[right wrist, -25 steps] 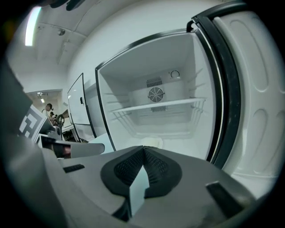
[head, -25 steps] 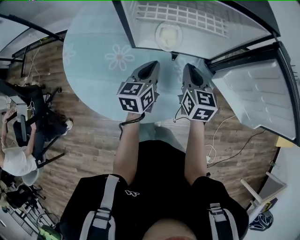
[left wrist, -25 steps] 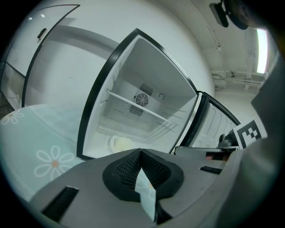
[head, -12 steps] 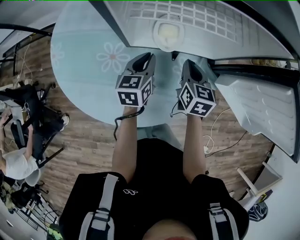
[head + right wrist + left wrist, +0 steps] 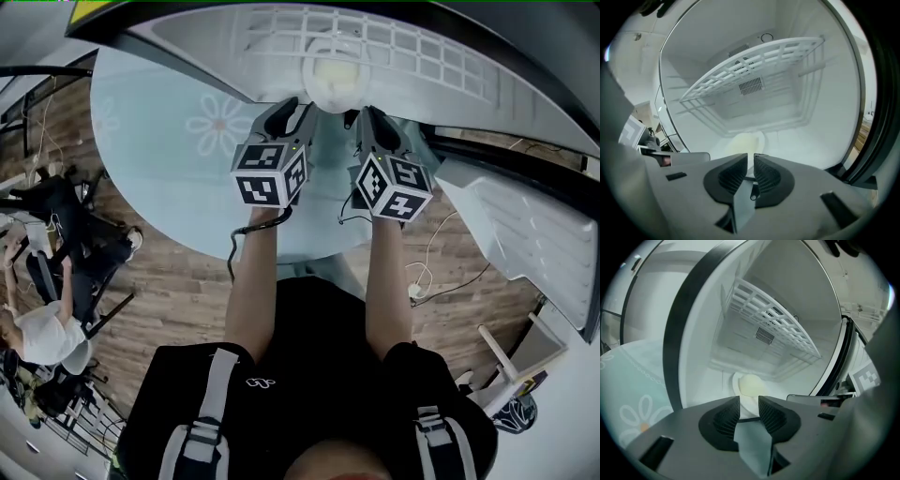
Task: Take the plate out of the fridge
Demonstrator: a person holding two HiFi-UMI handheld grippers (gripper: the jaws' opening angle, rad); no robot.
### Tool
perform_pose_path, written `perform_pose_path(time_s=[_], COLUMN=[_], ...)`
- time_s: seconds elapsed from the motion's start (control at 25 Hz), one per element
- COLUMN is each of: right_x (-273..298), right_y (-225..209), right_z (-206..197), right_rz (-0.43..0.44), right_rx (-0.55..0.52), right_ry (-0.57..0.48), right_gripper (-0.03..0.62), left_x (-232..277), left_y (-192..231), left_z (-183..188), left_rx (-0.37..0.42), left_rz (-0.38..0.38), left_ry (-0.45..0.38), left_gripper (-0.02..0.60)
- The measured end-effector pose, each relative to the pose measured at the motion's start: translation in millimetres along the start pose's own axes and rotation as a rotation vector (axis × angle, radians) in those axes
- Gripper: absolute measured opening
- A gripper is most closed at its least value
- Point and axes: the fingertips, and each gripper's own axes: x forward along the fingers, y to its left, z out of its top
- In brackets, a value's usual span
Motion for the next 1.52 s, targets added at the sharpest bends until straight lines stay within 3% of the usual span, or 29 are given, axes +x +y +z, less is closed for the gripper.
perform_pose_path(time_s=[0.24,0.32,0.52,0.92,1.0,1.24,1.52], right_x=[17.7,21.4,37.9,58.4,59.4,54.5,34.6], right_y=[-3.7,-10.8,-9.3,-15.8,-14.7,-15.1,-6.7], right_z=[9.1,7.7,8.1,7.3,7.9,2.1,14.4], right_rz=[0.019,0.027,0.032,0.028,0.021,0.027,0.039], right_rx=[0.033,0.049,0.069,0.086,0.093,0.175,0.244], right_ry=[-0.028,-0.029,-0.020,0.005,0.004,0.014,-0.046], right_gripper=[0.058,0.100,0.100,0.100,0.092,0.080,0.063], left_x=[22.5,29.1,33.8,52.5,53.1,49.4,28.4], left_y=[7.6,9.7,28.1,26.2,24.7,22.1,13.0], left_z=[3.4,1.7,9.1,6.2,5.7,4.8,4.5], left_rx=[0.020,0.011,-0.031,-0.060,-0.068,-0.105,-0.109], left_rz=[0.016,0.037,0.071,0.035,0.031,0.045,0.070], left_ry=[0.023,0.021,0.017,0.053,0.051,0.033,0.026], left_gripper=[0.133,0.133,0.133,0.132,0.103,0.084,0.104])
